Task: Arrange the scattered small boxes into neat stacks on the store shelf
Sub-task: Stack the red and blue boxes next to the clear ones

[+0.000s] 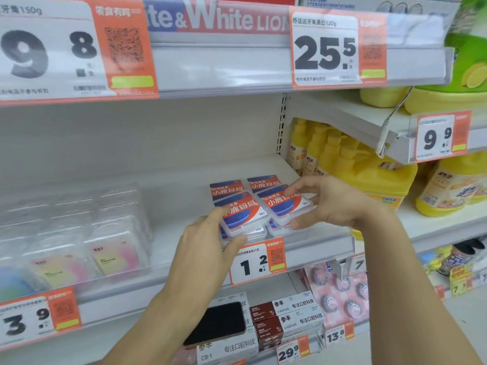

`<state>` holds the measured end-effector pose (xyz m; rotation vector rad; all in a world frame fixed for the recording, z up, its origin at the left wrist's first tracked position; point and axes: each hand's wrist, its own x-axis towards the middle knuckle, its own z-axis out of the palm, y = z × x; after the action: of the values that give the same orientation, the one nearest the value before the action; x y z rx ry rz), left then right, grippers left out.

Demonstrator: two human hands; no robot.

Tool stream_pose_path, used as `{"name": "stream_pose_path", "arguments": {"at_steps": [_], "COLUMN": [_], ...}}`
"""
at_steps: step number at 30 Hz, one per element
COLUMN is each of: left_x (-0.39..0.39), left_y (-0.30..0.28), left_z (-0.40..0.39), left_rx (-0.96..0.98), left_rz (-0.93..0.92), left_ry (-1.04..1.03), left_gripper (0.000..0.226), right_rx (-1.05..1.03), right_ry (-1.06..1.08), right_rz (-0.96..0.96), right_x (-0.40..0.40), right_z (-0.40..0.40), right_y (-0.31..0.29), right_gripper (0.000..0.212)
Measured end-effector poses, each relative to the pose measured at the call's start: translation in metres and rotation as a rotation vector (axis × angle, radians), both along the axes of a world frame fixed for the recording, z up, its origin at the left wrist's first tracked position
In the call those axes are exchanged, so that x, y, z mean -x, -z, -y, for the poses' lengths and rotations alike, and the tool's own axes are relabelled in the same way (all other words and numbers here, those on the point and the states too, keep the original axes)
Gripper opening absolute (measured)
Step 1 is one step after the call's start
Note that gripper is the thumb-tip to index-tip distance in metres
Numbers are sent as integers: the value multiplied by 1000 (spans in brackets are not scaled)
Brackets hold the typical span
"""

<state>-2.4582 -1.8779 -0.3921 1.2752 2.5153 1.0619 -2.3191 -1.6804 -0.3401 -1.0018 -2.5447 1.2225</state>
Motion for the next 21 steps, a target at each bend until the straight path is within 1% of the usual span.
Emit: {"name": "stream_pose_path", "arguments": {"at_steps": [2,6,9,14,21], "left_x": [3,9,10,2,-6], "left_y": [1,-3,-5,-7,-8], "left_z": [1,6,8,6,1], "left_rx": [22,47,52,29,41], "left_rz": [14,49,63,81,44], "left_ry": [10,45,64,36,-18], "left_gripper": [57,48,49,63,57], "right_rx": [-35,-99,-133,-132,-134], "right_ry": [3,-3,0,10,9], "right_rz": [20,107,140,137,140], "right_x": [1,1,3,6,7], "right_z": [0,4,6,4,3], "right_y": [-2,-9,-11,-5,-6], "right_gripper": [59,70,76,75,74]}}
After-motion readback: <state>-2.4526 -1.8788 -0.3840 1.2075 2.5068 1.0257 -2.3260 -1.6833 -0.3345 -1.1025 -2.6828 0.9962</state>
